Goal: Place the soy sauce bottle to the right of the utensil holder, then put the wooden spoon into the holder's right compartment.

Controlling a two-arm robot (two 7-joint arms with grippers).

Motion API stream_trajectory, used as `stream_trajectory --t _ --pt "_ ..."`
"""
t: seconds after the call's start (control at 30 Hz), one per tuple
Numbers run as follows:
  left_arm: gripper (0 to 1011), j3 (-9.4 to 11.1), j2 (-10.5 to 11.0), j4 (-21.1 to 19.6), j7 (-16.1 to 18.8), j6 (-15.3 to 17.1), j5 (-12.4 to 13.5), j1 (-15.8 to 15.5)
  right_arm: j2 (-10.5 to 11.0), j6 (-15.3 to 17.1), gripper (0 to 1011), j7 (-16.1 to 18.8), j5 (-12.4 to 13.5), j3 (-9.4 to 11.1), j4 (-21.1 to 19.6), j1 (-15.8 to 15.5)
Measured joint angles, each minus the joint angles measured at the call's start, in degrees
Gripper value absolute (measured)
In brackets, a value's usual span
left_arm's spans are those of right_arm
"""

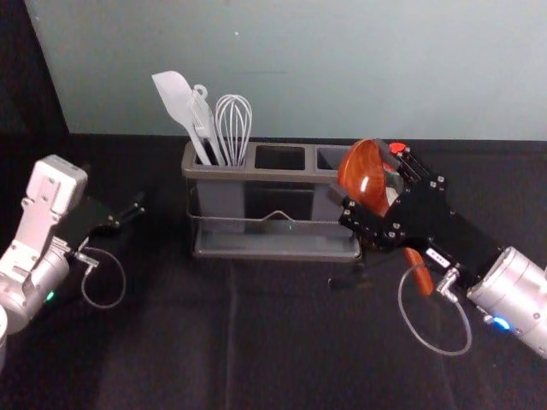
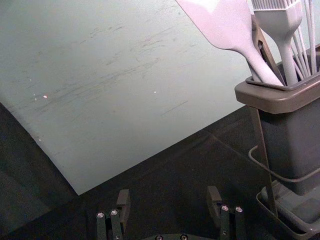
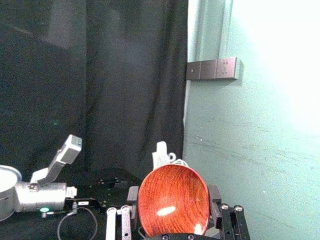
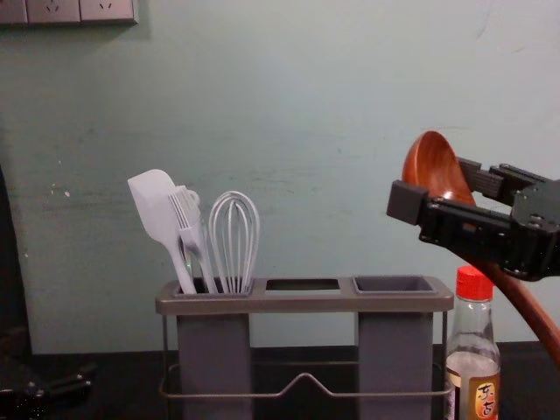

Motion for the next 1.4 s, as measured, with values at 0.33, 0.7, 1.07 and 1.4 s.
stream_trajectory --t 0.33,0.7,1.07,1.4 --pt "1005 0.0 0.0 0.0 0.0 0.0 0.0 0.0 0.1 0.0 838 -0.8 -0.1 -0.2 0.2 0.0" --pt "1005 0.0 0.0 0.0 0.0 0.0 0.0 0.0 0.1 0.2 838 -0.7 -0.1 -0.3 0.2 0.1" --pt "1005 0.0 0.0 0.0 0.0 0.0 0.0 0.0 0.1 0.1 838 -0.8 -0.1 -0.6 0.4 0.8" --pt "1005 0.0 0.0 0.0 0.0 0.0 0.0 0.0 -2.3 -0.3 838 -1.1 0.9 -3.2 4.3 9.7"
